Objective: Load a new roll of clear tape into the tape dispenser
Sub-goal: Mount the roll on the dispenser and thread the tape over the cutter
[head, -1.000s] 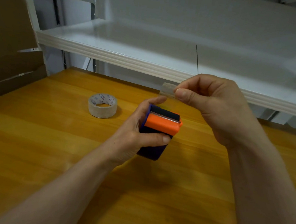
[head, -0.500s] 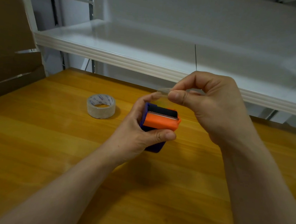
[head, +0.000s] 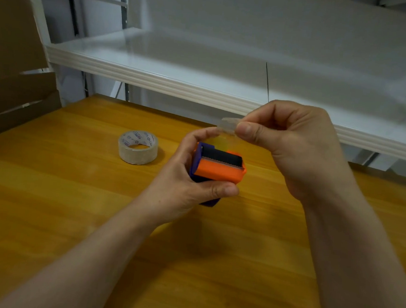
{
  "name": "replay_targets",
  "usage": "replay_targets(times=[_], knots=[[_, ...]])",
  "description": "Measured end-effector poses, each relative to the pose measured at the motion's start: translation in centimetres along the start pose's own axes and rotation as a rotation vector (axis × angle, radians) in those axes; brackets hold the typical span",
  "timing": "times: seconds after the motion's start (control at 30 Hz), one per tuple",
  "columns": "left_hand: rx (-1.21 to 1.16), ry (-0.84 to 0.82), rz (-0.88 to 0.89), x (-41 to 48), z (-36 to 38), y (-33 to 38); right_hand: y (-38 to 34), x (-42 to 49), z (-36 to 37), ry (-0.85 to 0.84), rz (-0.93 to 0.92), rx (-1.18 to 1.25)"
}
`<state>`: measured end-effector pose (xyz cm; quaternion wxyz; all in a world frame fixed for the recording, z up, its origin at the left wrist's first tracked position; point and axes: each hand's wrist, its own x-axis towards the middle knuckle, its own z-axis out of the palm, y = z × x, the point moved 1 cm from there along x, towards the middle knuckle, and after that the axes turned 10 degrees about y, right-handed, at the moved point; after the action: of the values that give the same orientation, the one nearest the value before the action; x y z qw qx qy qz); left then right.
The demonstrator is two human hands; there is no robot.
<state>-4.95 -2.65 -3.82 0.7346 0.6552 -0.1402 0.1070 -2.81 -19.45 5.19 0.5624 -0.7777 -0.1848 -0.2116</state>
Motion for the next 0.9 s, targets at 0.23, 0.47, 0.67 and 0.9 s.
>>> replay_targets(times=[0.23,0.47,0.67,0.9], knots=[[0.013,0.02,0.002,0.1,-0.3,-0.3,-0.6,-0.2,-0.1,-0.059,-0.047,-0.012],[0.013,-0.001,-0.005,0.1,-0.1,-0.2,-1.0,-0.2,-0.3,-0.078,-0.079,-0.109],[0.041,-0.004,0.008,-0.2,0.3,0.0,-1.0,-0.2,-0.5,-0.064,-0.084,-0.095],[0.037,0.03,0.015,0.4,-0.3,-0.2,-1.4,-0.6,-0.3,-0.145,-0.13,-0.151]])
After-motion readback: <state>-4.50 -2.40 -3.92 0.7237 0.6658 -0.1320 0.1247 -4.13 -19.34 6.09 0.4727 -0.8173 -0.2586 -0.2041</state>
